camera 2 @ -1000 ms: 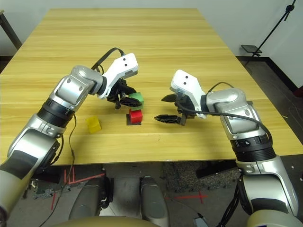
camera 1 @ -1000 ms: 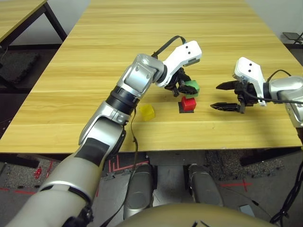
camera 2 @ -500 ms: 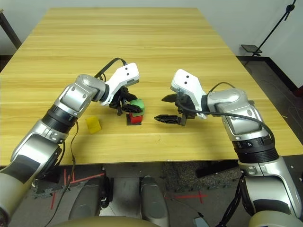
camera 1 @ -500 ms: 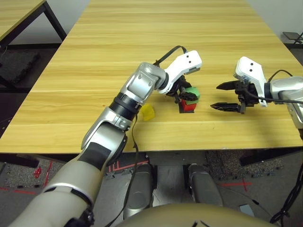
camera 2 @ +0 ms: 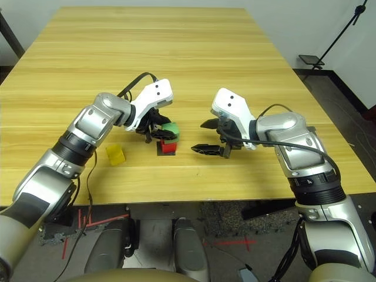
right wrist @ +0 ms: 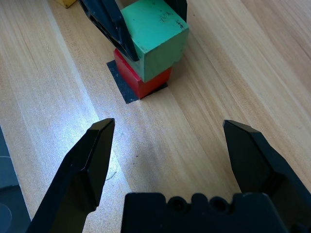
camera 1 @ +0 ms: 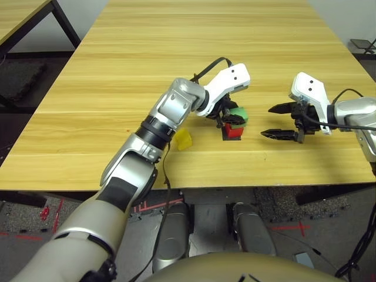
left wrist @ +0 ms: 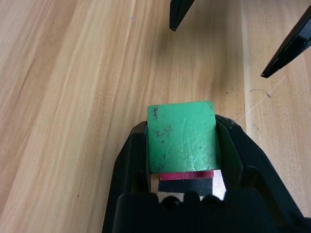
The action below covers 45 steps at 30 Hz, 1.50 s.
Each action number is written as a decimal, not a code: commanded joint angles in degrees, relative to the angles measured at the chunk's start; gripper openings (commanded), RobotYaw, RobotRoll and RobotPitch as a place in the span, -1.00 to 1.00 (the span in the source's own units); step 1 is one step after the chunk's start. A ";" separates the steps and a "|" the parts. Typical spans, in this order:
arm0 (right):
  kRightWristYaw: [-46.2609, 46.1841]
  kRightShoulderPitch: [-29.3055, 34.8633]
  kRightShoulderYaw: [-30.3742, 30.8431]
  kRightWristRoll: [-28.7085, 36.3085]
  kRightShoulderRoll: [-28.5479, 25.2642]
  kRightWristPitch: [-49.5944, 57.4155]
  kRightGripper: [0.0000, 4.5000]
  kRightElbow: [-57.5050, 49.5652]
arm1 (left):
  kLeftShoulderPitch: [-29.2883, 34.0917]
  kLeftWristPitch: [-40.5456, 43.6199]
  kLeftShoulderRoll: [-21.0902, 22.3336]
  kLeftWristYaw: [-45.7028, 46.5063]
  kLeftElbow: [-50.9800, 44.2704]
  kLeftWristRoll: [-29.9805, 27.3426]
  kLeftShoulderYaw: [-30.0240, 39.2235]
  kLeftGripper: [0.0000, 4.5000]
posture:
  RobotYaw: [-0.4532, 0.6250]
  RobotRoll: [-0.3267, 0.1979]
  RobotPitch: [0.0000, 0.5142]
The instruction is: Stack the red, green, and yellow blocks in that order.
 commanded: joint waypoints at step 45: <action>1.57 -4.16 1.81 -0.14 1.45 -4.00 1.00 7.33 | 21.78 18.60 24.56 9.08 -32.57 -6.05 0.86 0.57 | 0.10 -0.06 -0.62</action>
